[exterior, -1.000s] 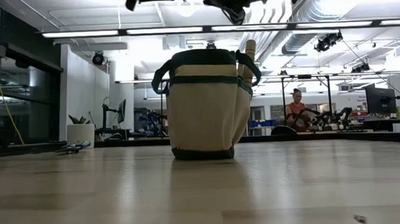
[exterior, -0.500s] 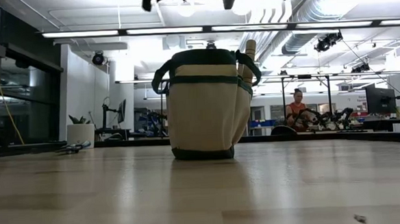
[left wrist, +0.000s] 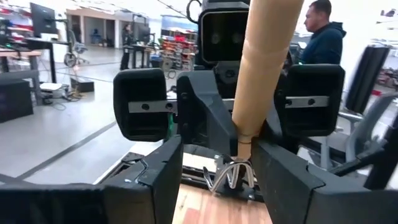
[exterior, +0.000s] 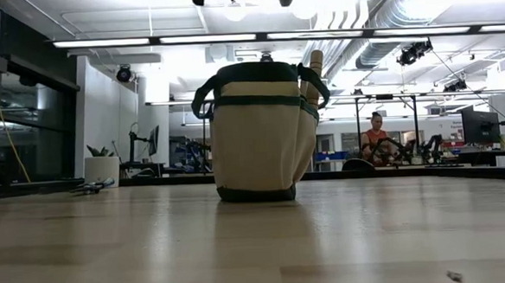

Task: Pick & Place Garden tools in Gardening bag
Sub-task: Put the hand rake into the gardening bag

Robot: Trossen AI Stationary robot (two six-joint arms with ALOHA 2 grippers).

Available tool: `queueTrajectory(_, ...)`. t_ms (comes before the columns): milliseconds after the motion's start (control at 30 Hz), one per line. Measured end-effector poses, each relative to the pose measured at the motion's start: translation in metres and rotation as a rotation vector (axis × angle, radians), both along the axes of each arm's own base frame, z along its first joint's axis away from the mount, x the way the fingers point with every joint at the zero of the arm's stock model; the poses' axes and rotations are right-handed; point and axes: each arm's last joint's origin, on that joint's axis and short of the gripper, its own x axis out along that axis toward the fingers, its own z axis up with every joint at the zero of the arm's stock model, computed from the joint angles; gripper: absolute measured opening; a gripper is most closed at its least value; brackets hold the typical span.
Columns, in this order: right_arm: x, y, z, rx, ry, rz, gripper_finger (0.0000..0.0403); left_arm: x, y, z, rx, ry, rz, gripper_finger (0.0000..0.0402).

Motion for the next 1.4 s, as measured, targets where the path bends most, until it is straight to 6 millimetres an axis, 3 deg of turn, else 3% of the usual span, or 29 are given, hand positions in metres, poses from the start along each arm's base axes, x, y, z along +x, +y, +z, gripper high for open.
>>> queueTrajectory(300,-0.009,0.000,-0.004,-0.027,0.106,-0.065,0.0056,-0.014,-0.003,0.011,0.013,-0.004,-0.050,0.0187)
queueTrajectory(767,-0.001,0.016,-0.006,-0.051,0.095,-0.071,0.0056,-0.015,-0.003,0.014,0.034,-0.036,-0.041,0.0187)
queueTrajectory(1100,-0.001,0.016,-0.005,-0.050,0.084,-0.096,0.0056,-0.015,-0.003,0.014,0.028,-0.042,-0.046,0.0186)
queueTrajectory(1400,0.002,0.016,-0.006,-0.050,0.081,-0.103,0.0056,-0.013,-0.003,0.016,0.031,-0.079,-0.045,0.0128)
